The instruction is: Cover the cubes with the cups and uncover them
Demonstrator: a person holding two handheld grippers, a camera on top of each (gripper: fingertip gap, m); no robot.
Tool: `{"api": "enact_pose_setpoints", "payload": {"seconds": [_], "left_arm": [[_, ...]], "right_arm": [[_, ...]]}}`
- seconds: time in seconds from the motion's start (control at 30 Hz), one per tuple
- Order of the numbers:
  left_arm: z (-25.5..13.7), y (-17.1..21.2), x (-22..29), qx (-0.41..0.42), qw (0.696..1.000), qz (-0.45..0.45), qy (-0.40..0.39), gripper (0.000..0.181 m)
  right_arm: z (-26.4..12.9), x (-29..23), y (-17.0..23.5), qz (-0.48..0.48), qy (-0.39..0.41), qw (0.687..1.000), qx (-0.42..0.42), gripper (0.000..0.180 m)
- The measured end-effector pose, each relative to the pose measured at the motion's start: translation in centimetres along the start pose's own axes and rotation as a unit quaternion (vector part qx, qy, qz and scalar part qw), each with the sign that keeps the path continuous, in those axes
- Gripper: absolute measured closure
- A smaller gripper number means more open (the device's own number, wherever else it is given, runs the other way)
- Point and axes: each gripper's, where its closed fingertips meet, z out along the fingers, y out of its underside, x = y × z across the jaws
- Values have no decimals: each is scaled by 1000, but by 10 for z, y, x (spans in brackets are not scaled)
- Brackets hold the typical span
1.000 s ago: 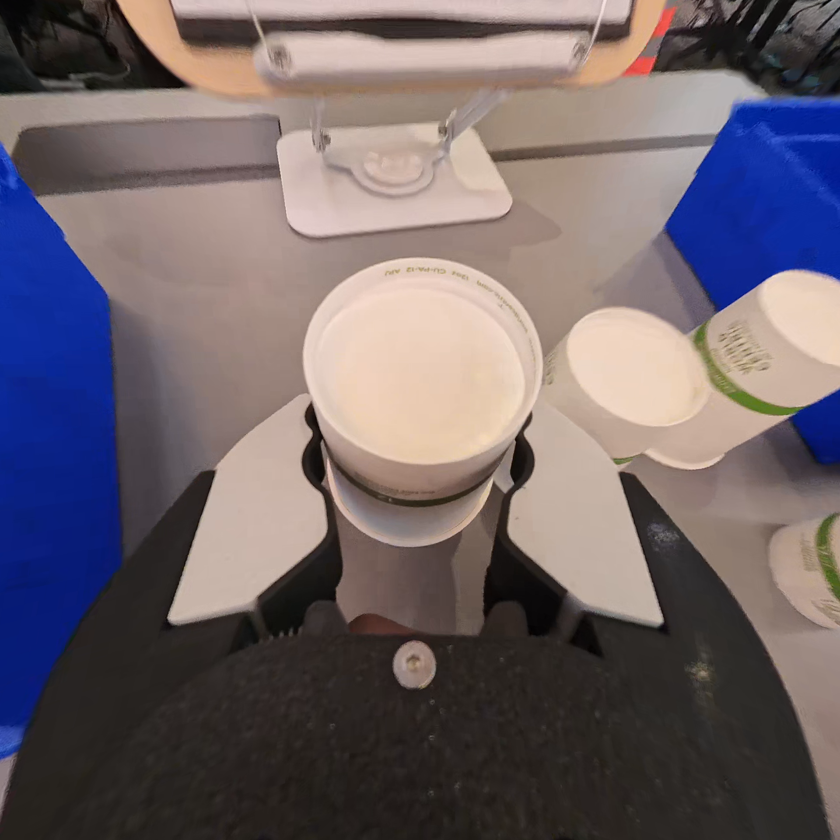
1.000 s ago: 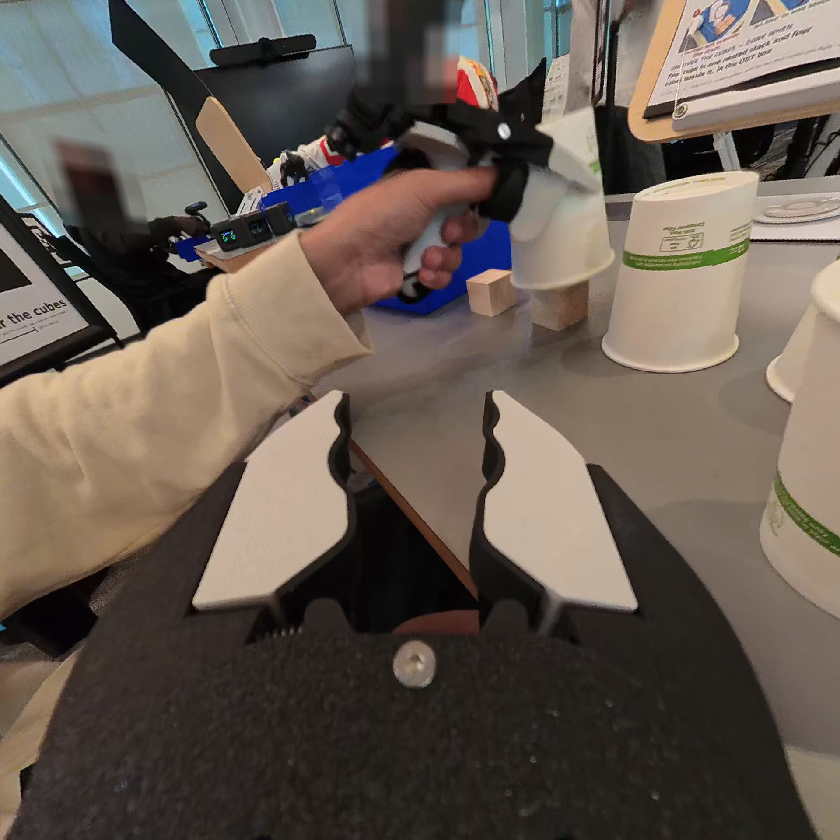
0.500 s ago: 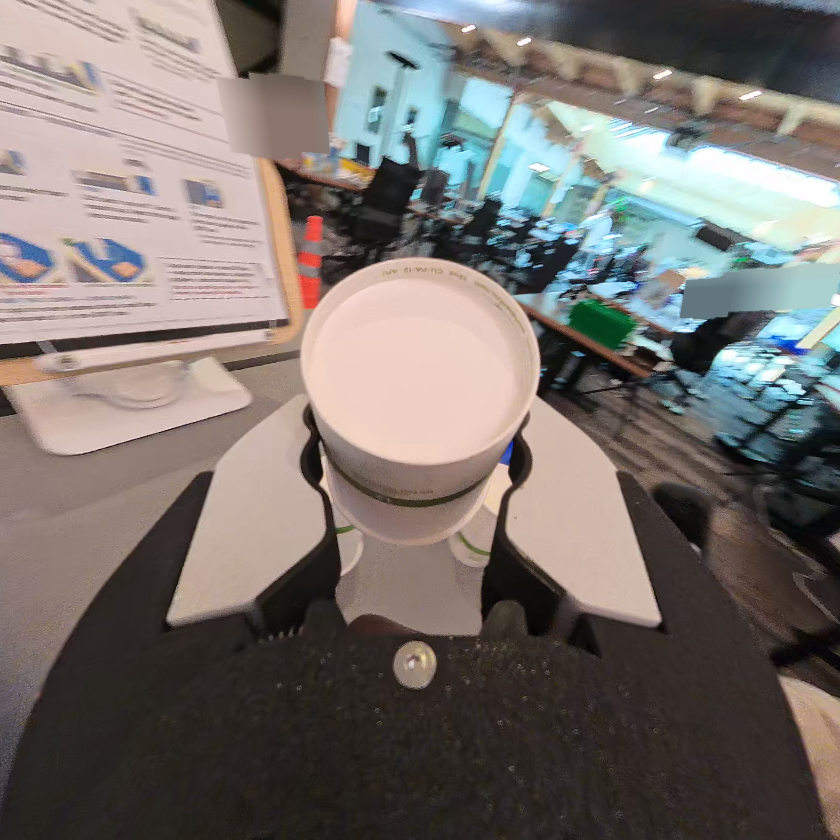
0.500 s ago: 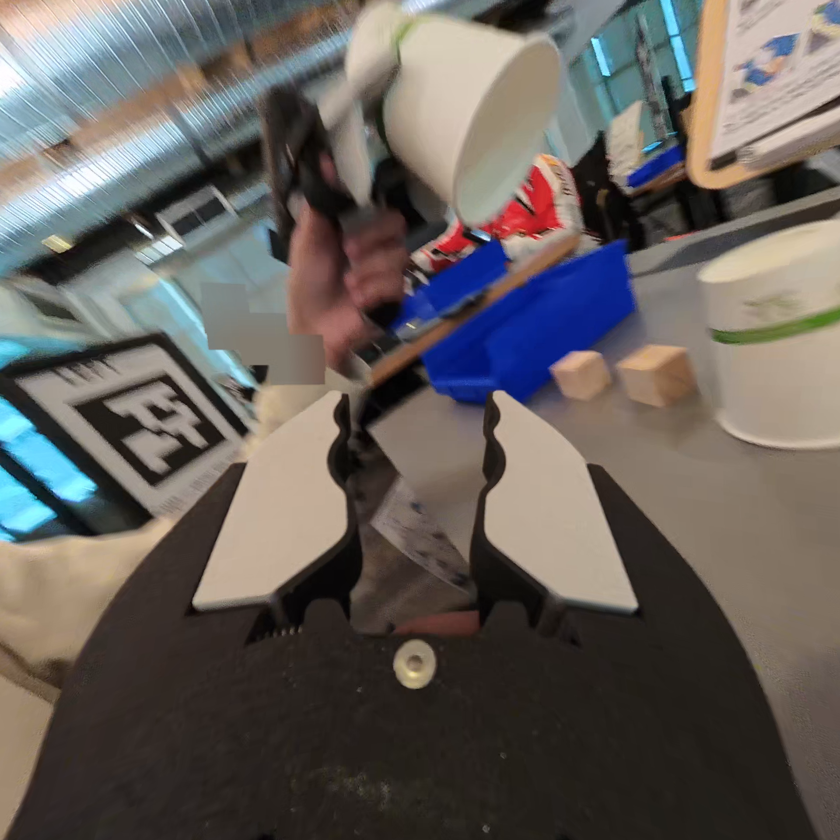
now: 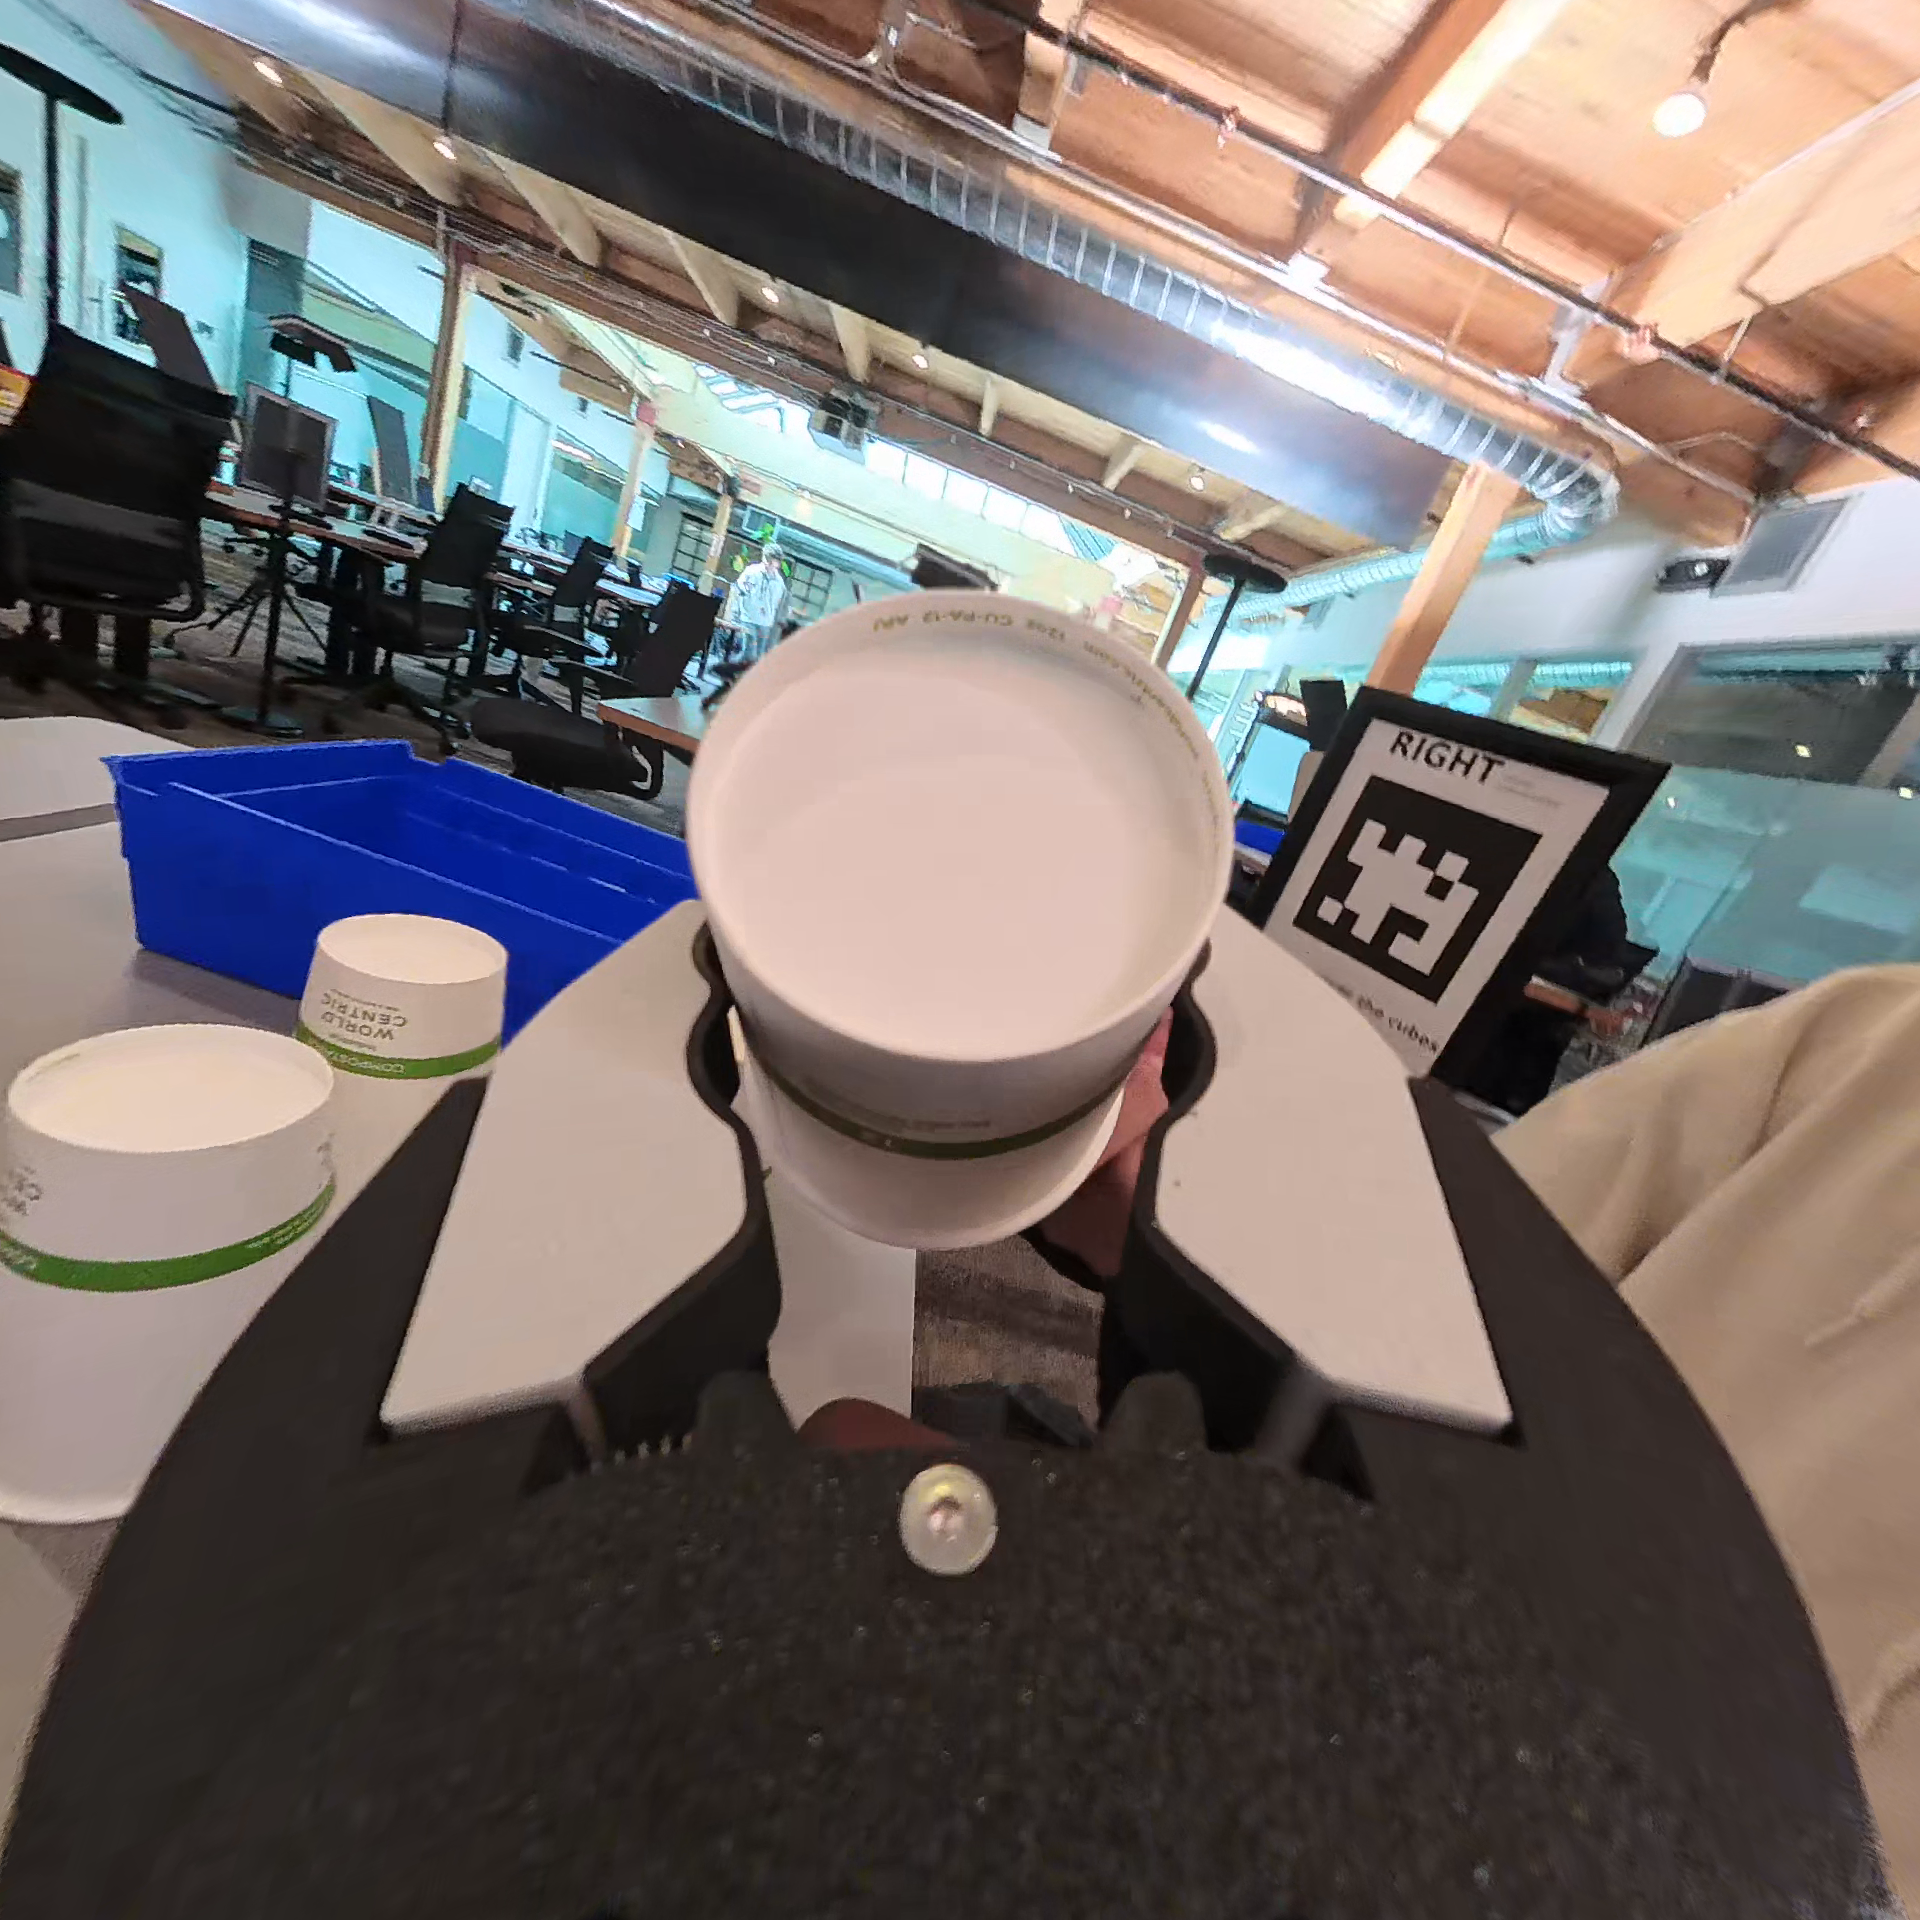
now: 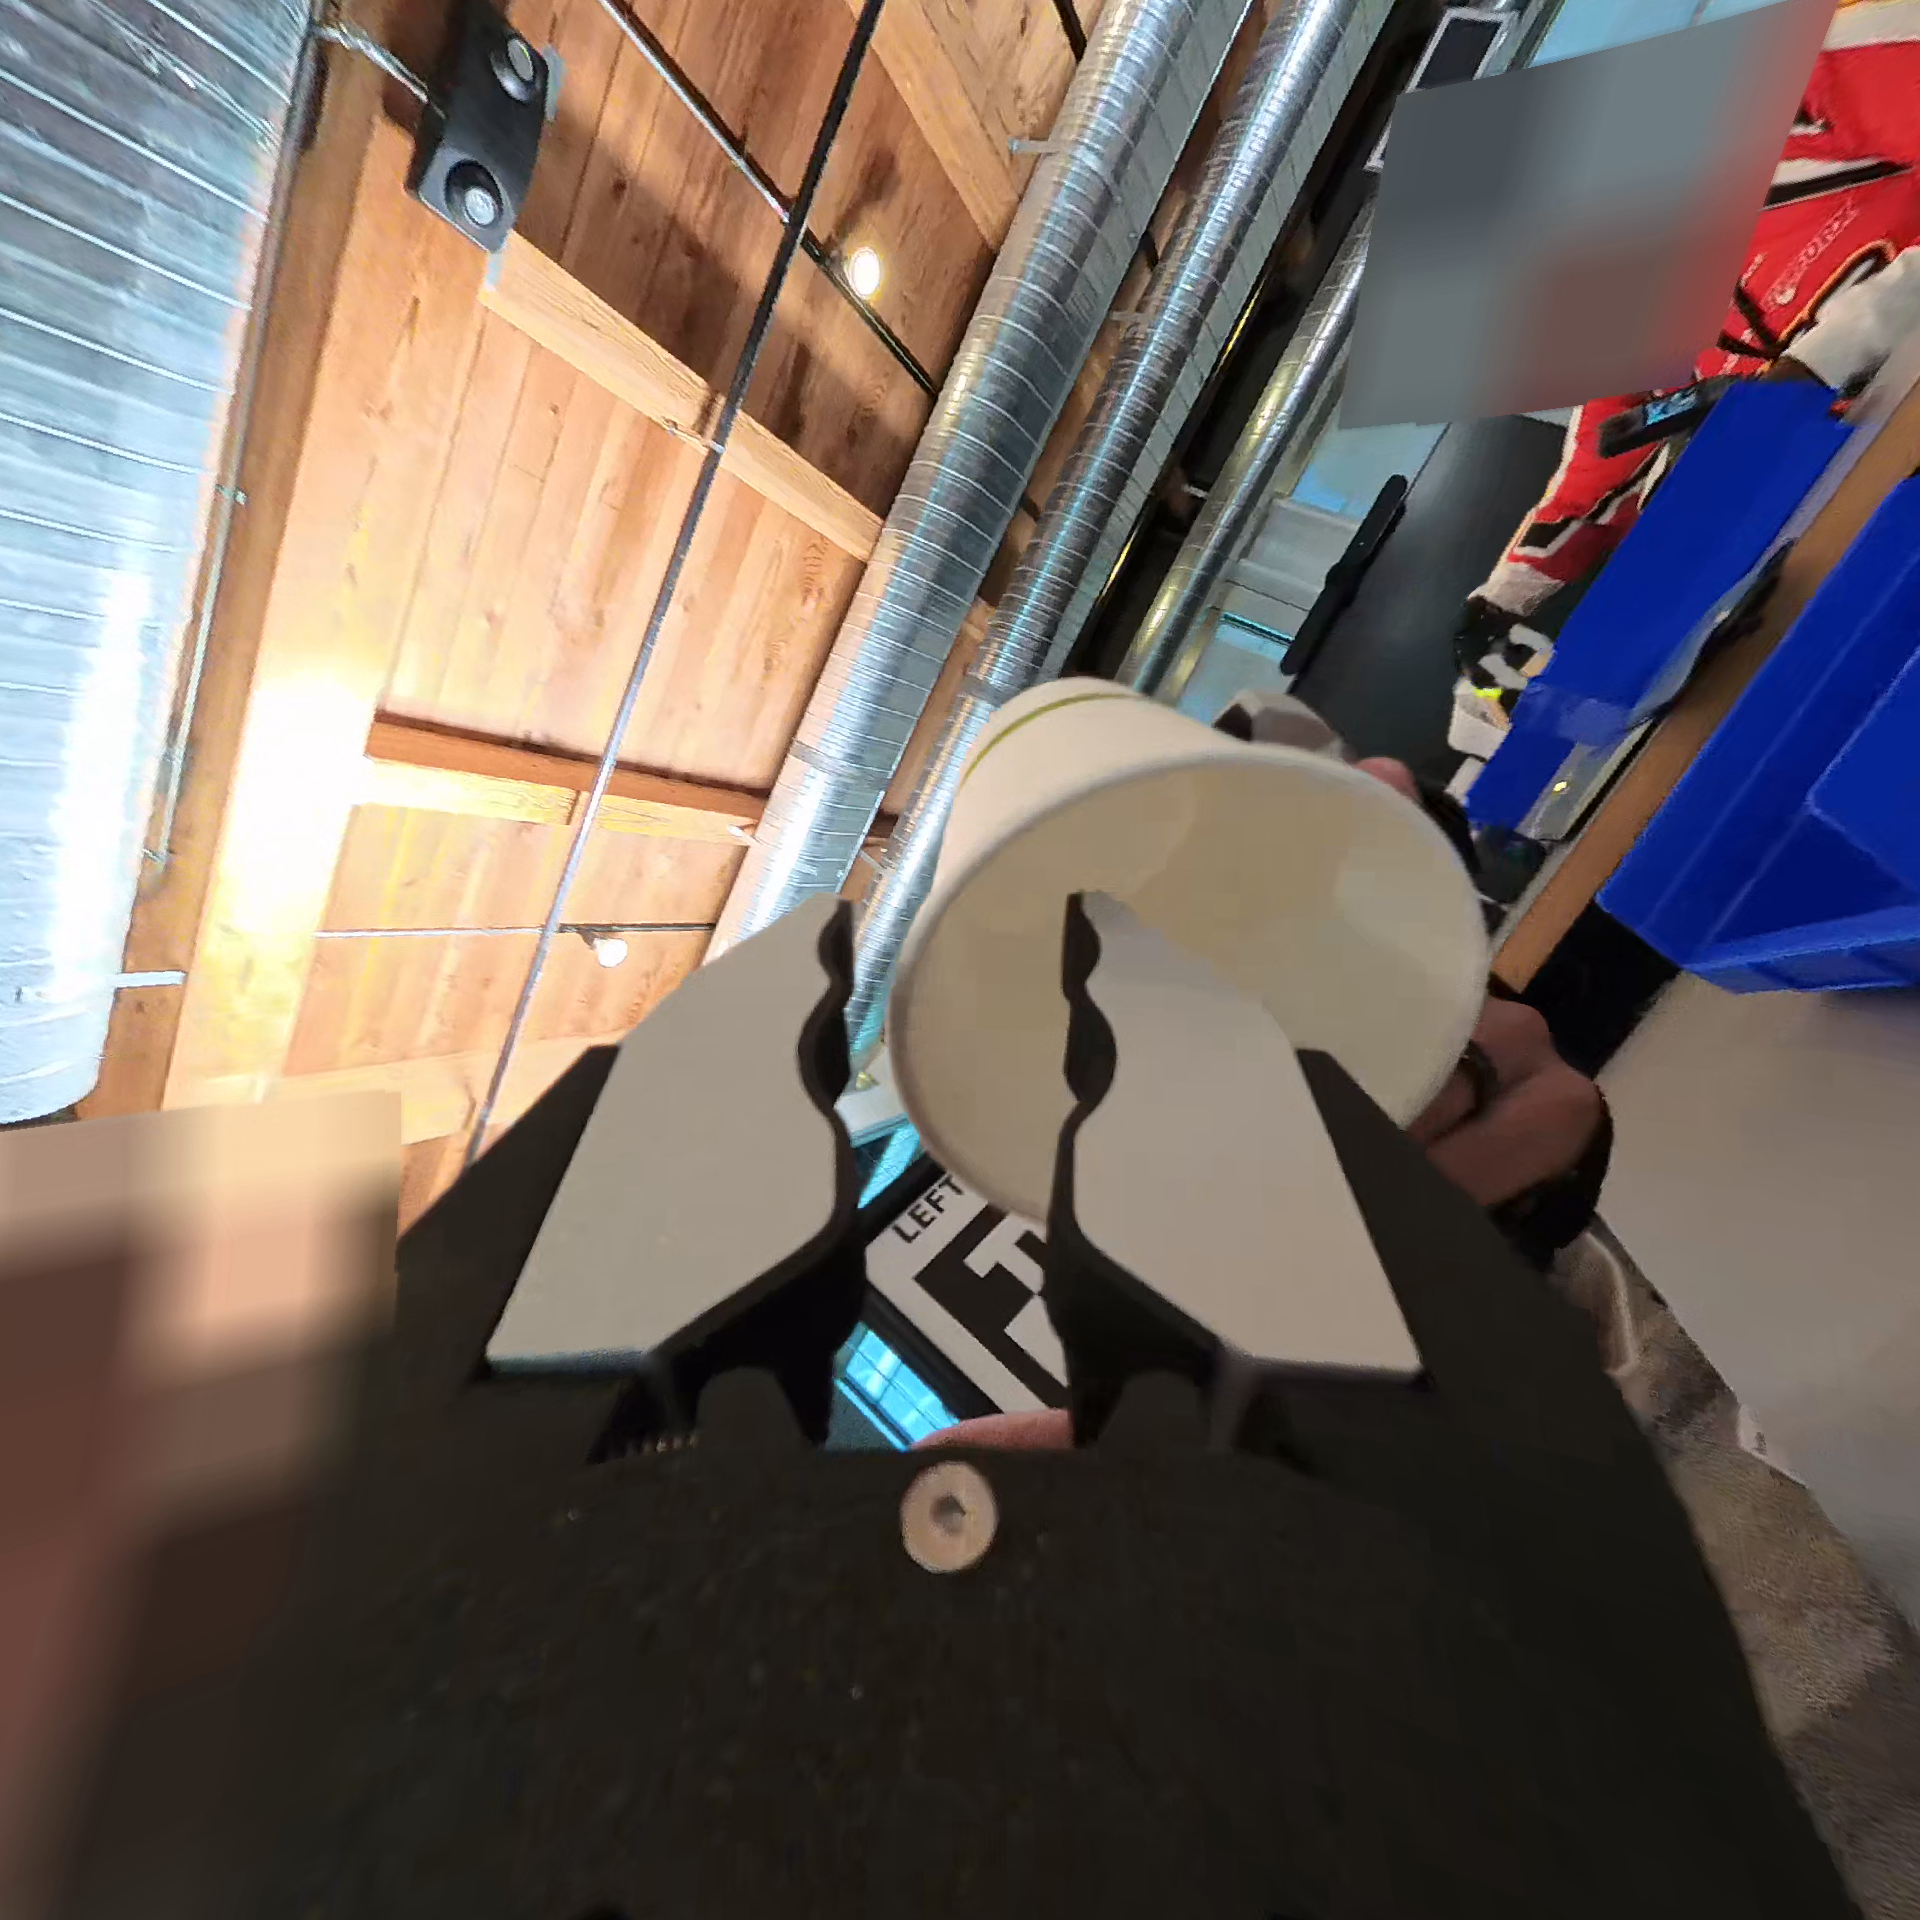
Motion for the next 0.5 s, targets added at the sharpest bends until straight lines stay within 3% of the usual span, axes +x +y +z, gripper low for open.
{"api": "enact_pose_setpoints", "payload": {"seconds": [0.07,0.2,0.37,0.5], "left_arm": [[2,6,1,-15,1000,11,-2,100],[0,12,-2,-28,999,24,-34,98],[-21,35,5,-72,992,57,-83,89],[-48,59,-16,-115,965,96,-214,97]], "right_arm": [[-2,-3,2,7,-26,1000,-5,175],[-5,4,4,4,-5,1000,-21,178],[-15,-3,0,-94,53,993,-43,178],[-32,-25,-27,-232,136,960,-78,178]]}}
